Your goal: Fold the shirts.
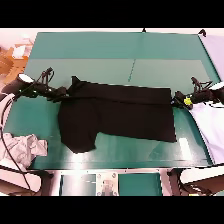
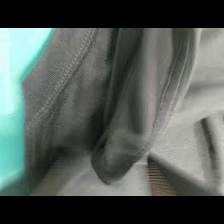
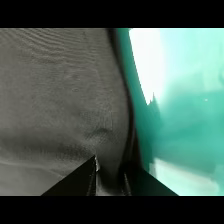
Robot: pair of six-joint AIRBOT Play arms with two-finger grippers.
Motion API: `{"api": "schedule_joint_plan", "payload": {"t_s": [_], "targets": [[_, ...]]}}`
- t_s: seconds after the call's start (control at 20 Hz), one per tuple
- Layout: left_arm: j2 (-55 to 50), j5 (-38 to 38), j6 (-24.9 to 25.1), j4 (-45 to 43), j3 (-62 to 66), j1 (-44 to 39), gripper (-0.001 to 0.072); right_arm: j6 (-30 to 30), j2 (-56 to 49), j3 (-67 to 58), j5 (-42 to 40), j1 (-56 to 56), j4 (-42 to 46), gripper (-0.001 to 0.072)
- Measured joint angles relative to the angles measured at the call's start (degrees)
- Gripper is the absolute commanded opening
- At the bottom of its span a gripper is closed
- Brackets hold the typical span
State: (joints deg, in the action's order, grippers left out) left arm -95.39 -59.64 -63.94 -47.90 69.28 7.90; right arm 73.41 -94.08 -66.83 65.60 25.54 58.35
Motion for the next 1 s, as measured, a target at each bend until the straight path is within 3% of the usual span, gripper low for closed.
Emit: {"api": "schedule_joint_plan", "payload": {"t_s": [0.25,0.45,0.7,0.95,1.0], "targets": [[0.5,-10.9,-3.4,-0.3,3.0,0.8,0.0621,3.1,3.5,-2.5,7.3,1.2,3.0,0.0243],[5.6,-18.8,-6.6,-2.8,-1.2,3.3,0.0621,6.2,14.2,4.2,9.3,3.4,5.6,0.0242],[22.9,-22.2,-8.6,-7.0,-18.1,9.0,0.0621,10.8,34.4,23.5,8.8,8.2,6.7,0.0241],[39.7,-19.6,-13.0,-8.4,-37.2,11.4,0.062,13.7,52.5,41.7,6.3,10.6,6.5,0.0248],[41.6,-18.3,-13.6,-8.0,-40.4,11.6,0.0621,14.3,54.8,43.9,5.7,10.7,6.2,0.0319]]}}
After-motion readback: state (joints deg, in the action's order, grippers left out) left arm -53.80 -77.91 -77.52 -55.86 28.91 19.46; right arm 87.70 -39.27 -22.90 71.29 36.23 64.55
